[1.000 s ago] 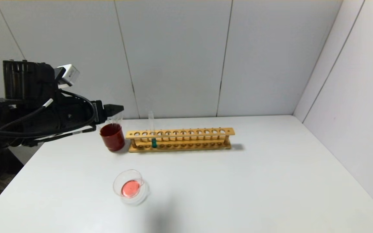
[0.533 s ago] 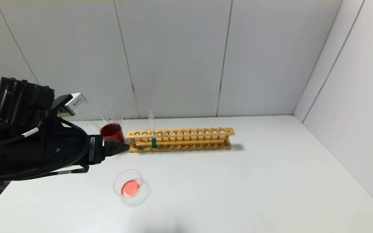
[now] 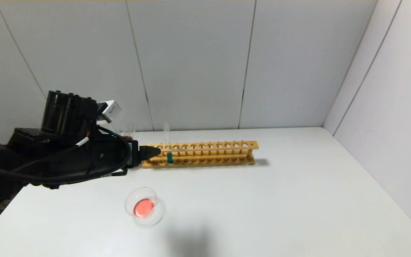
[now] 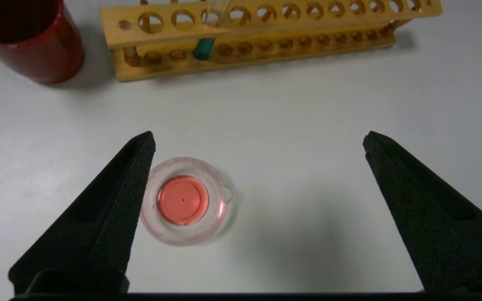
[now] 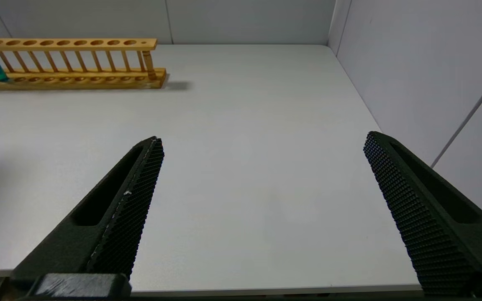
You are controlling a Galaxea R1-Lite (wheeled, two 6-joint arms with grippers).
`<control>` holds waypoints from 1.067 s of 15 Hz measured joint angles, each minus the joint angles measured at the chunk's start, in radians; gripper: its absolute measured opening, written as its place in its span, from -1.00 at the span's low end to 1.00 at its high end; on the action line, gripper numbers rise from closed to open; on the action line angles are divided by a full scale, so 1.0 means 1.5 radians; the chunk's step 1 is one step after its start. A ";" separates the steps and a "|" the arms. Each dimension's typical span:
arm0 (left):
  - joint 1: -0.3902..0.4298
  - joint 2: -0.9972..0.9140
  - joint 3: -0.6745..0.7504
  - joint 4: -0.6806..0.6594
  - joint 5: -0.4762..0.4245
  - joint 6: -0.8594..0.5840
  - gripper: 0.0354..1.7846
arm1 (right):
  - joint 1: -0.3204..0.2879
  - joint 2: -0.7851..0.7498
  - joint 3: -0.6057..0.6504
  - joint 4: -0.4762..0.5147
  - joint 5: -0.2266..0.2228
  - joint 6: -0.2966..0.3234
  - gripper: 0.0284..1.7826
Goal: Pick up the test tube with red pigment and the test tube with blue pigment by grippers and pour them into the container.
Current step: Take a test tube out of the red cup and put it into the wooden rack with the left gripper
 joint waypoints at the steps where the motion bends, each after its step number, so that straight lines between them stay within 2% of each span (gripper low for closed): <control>1: 0.000 0.024 -0.005 -0.020 0.011 0.003 0.96 | 0.000 0.000 0.000 0.000 0.000 0.000 0.96; 6: 0.000 0.161 -0.095 -0.072 0.103 0.028 0.96 | 0.000 0.000 0.000 0.000 0.000 0.000 0.96; 10: 0.000 0.250 -0.187 -0.076 0.120 0.039 0.96 | 0.000 0.000 0.000 0.000 0.000 0.000 0.96; 16: 0.000 0.331 -0.270 -0.077 0.125 0.042 0.96 | 0.000 0.000 0.000 0.000 0.000 0.000 0.96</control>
